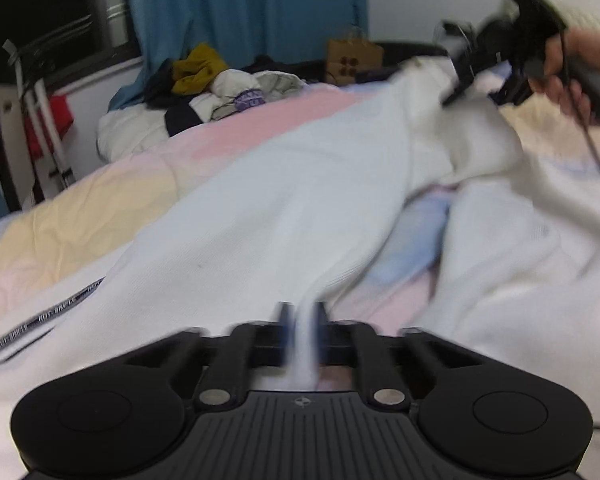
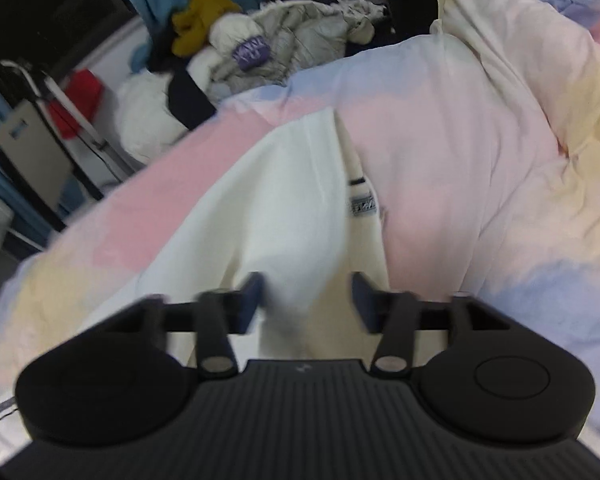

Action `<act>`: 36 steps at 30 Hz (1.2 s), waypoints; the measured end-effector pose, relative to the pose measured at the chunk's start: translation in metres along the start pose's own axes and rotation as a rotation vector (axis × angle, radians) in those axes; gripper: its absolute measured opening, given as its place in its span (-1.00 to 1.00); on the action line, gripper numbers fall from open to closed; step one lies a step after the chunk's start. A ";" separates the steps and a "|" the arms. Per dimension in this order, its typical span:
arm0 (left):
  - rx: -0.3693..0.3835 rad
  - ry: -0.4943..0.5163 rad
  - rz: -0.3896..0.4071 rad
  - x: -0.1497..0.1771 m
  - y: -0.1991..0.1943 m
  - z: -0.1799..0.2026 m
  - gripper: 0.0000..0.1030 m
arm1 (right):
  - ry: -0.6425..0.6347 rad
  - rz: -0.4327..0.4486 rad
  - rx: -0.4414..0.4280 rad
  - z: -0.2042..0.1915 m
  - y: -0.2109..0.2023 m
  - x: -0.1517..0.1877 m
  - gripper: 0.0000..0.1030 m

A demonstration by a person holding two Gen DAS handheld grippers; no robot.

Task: Fold clothes

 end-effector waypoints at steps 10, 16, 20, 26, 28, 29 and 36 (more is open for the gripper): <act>0.128 -0.381 0.342 -0.048 -0.100 -0.095 -0.94 | -0.195 0.326 -0.189 -0.124 -0.081 -0.124 -0.72; 0.186 -0.237 0.324 -0.046 -0.125 -0.060 -0.93 | -0.334 0.507 -0.266 -0.124 -0.106 -0.112 -0.72; 0.239 -0.188 0.178 -0.010 -0.101 -0.019 -0.93 | -0.301 0.386 -0.188 -0.055 -0.063 -0.077 -0.71; 0.232 -0.142 0.057 0.028 -0.070 0.026 -0.86 | -0.240 0.212 -0.009 0.043 -0.009 -0.012 -0.68; 0.226 -0.164 0.057 0.031 -0.070 0.026 -0.81 | -0.197 0.184 0.007 0.063 -0.004 0.005 -0.60; 0.226 -0.180 0.057 0.031 -0.072 0.024 -0.72 | -0.174 0.192 -0.003 0.066 -0.007 0.010 -0.55; 0.161 -0.282 0.058 0.028 -0.109 0.000 -0.06 | 0.000 0.220 -0.014 0.083 -0.046 0.037 -0.18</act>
Point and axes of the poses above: each gripper's, at about its wrist camera, not at the fingertips, and y roughly the way its jaws point, z to its right, x to its underside, the point moved 9 cm from there along y, roughly the way its jaws point, and after that the axes turned 6 degrees about y, right-handed, at the moved point
